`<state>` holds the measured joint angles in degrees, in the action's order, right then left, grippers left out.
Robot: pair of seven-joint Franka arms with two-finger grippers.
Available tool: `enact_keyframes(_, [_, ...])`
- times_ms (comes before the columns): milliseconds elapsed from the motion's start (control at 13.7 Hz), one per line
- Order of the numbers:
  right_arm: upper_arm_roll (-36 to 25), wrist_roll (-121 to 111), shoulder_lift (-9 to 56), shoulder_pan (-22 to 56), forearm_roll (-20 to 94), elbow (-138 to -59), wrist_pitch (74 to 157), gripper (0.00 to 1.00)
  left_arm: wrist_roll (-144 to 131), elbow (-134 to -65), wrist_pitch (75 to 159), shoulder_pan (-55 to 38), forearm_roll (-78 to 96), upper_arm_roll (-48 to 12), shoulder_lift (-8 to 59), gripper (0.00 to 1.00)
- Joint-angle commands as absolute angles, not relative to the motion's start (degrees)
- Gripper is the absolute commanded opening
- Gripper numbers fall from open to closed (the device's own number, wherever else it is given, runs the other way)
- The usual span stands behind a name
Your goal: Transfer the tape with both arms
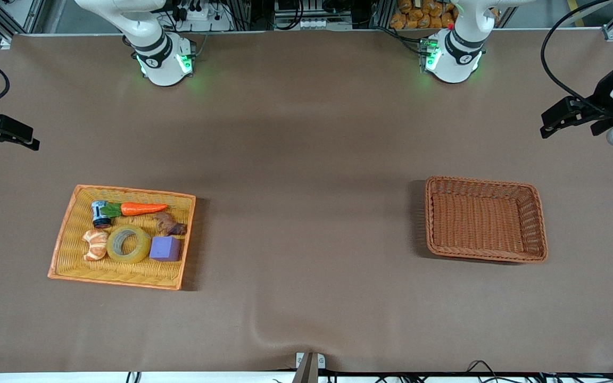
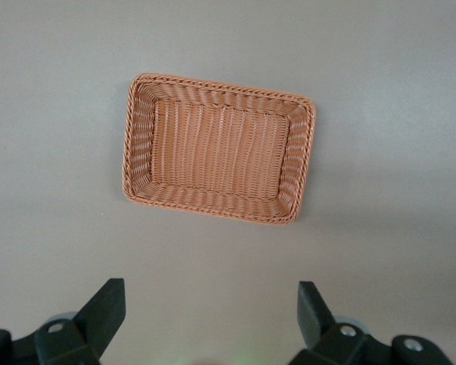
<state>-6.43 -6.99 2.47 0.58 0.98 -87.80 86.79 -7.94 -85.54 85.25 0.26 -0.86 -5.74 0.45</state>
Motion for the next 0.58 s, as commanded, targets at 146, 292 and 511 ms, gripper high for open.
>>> enact_keyframes(146, [-5.71,-3.34,1.76,0.44,1.23,-86.75,86.4,1.0,-6.24,-83.76,83.85,0.62,0.09,-5.71,1.23,1.0])
enact_keyframes(292, [-5.71,-3.25,1.67,0.44,1.23,-86.75,86.13,1.0,-6.33,-83.76,83.85,0.62,0.0,-5.71,1.23,1.0])
enact_keyframes(511, [-5.71,-3.34,1.58,0.53,1.23,-87.36,86.04,1.0,-6.33,-83.76,83.85,0.62,-0.52,-5.71,1.23,1.0])
